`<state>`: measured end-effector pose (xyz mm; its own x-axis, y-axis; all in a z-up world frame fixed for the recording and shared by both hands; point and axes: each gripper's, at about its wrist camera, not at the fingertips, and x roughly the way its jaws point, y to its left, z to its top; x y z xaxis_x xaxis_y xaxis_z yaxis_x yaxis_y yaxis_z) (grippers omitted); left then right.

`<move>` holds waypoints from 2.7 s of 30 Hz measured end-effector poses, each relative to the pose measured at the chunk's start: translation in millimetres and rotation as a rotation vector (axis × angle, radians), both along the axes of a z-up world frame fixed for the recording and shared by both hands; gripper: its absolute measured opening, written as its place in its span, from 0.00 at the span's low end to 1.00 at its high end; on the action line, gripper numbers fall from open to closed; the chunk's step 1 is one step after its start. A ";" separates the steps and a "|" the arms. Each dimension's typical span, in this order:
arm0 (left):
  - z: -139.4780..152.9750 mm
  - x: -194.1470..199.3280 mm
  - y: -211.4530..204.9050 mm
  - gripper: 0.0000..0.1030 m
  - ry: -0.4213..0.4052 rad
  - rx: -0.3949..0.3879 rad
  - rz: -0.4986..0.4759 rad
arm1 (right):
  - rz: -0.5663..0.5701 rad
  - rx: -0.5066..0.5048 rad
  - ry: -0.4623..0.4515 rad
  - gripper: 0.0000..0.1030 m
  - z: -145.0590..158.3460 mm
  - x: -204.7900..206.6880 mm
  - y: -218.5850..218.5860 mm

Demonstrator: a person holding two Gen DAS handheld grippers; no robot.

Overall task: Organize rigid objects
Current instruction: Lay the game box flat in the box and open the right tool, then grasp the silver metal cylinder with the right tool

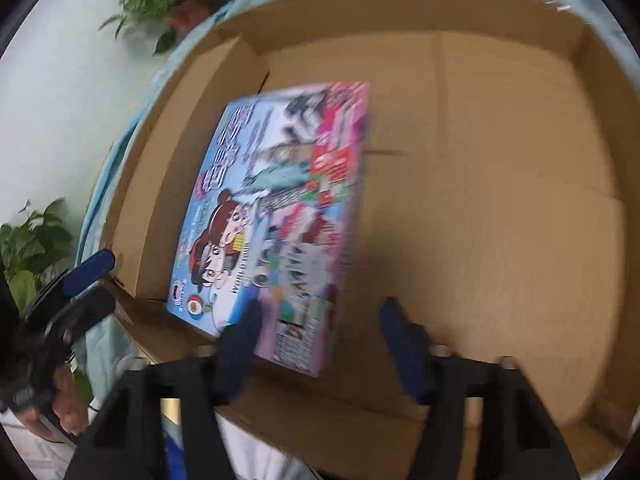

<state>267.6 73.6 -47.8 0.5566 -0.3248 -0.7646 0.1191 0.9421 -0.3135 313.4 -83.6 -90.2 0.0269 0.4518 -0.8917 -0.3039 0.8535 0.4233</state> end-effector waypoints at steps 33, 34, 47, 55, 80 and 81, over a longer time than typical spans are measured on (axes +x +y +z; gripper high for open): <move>54.6 -117.2 -47.3 0.88 -0.352 0.123 0.067 | -0.311 -0.077 -0.622 0.98 114.7 -229.3 -80.3; 51.4 -119.9 -51.6 0.88 -0.339 0.125 0.043 | -0.313 -0.072 -0.612 0.98 113.3 -234.5 -84.4; -6.4 -103.6 -108.0 0.87 -0.027 -0.067 -0.230 | -0.385 0.149 -0.206 0.85 46.4 -274.8 -124.5; -22.8 -90.0 -143.1 0.87 0.078 -0.135 -0.342 | -0.323 0.133 -0.167 0.79 25.0 -281.7 -109.8; -77.7 -100.1 -146.3 0.87 0.341 -0.314 -0.327 | -0.179 0.160 -0.033 0.82 25.5 -311.6 -132.8; -78.3 -99.5 -144.2 0.87 0.339 -0.318 -0.324 | -0.178 0.146 -0.044 0.82 26.0 -311.6 -129.2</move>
<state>168.0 -70.7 -126.1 0.1308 -0.6815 -0.7200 0.2299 0.7273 -0.6466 1.8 -212.8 -64.1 0.1547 0.5605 -0.8136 -0.1748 0.8261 0.5358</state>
